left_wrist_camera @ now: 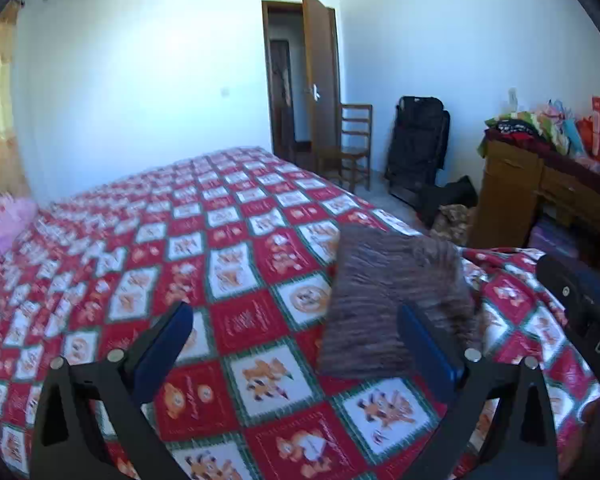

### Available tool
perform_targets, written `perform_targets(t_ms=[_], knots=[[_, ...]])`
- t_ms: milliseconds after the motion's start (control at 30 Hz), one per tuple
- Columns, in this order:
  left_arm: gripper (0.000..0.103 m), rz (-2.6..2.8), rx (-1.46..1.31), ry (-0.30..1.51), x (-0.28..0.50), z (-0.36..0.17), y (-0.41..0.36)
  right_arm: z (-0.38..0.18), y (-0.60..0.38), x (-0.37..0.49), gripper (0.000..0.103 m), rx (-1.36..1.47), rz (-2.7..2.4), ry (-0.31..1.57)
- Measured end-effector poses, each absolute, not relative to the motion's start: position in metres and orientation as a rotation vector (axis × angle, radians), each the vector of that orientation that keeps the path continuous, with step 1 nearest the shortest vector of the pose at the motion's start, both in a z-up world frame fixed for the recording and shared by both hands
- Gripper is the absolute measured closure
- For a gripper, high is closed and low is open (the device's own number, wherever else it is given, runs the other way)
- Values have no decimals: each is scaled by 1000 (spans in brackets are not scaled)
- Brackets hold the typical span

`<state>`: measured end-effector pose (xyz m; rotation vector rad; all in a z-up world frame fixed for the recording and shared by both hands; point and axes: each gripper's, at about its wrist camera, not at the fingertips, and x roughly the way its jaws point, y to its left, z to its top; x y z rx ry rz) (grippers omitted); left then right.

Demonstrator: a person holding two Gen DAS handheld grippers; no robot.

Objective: Fold small clothes

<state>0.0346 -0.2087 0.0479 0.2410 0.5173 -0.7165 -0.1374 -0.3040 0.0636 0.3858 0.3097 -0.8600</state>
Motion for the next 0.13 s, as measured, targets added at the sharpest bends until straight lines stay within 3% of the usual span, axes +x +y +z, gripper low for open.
perform_targets(t_ms=[133], knots=[[0, -710, 242, 501, 32, 47, -203, 67, -305, -143, 36, 388, -872, 303]])
